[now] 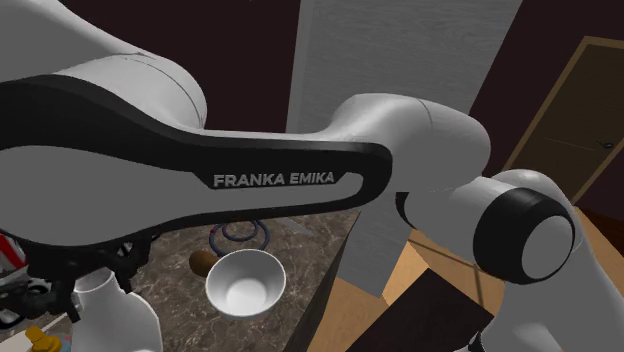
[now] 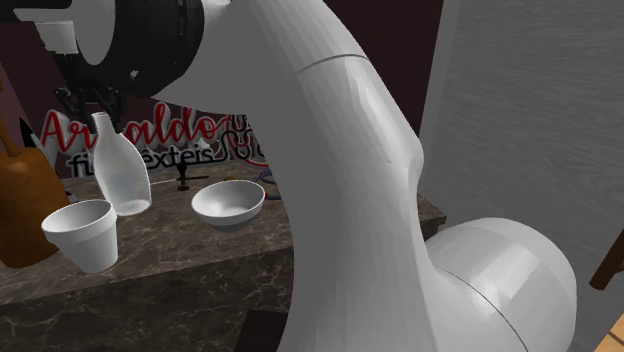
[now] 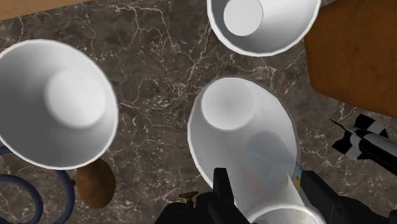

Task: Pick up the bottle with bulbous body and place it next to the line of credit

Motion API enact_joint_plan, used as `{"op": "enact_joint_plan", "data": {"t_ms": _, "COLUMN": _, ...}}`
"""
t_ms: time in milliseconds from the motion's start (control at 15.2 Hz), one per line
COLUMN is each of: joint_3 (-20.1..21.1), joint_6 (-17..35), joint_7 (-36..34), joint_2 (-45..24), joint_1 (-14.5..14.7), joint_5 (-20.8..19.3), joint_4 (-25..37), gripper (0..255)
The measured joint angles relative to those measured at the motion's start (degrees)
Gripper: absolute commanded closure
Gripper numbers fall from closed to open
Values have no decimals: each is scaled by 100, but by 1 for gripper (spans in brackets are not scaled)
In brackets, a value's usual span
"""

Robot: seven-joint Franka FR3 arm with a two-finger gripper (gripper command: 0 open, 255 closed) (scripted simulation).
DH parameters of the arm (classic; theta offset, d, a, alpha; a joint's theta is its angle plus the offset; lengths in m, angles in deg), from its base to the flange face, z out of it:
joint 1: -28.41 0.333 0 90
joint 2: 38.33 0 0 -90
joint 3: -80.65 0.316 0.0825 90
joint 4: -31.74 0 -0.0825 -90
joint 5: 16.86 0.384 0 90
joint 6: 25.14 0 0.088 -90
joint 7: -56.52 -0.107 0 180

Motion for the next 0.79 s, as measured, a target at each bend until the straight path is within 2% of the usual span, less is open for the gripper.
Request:
{"op": "enact_joint_plan", "data": {"t_ms": 528, "joint_3": 52, "joint_6": 809, "joint_7": -159, "joint_2": 236, "joint_1": -278, "joint_5": 28, "joint_4": -1110, "gripper": 255}}
{"op": "enact_joint_plan", "data": {"t_ms": 792, "joint_3": 51, "joint_6": 888, "joint_7": -173, "joint_2": 233, "joint_1": -293, "joint_5": 24, "joint_4": -1189, "gripper": 255}}
